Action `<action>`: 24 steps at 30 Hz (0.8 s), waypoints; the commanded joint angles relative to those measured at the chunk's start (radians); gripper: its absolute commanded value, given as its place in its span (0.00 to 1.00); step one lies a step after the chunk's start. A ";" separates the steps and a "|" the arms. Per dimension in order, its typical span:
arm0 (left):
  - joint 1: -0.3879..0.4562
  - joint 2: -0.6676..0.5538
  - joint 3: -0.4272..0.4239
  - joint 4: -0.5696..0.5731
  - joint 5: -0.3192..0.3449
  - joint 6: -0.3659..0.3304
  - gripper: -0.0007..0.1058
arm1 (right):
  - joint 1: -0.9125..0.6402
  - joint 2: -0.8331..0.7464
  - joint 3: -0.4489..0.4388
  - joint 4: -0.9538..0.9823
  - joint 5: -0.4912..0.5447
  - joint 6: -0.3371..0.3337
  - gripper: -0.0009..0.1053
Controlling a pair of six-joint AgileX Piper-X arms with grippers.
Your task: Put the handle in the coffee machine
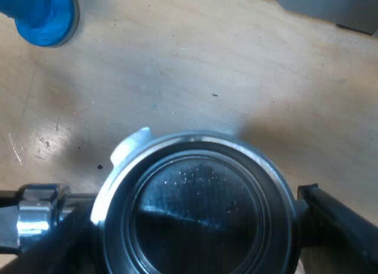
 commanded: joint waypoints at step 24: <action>-0.003 -0.001 -0.036 0.053 -0.009 -0.004 0.01 | 0.002 -0.015 -0.011 -0.014 -0.013 0.000 0.01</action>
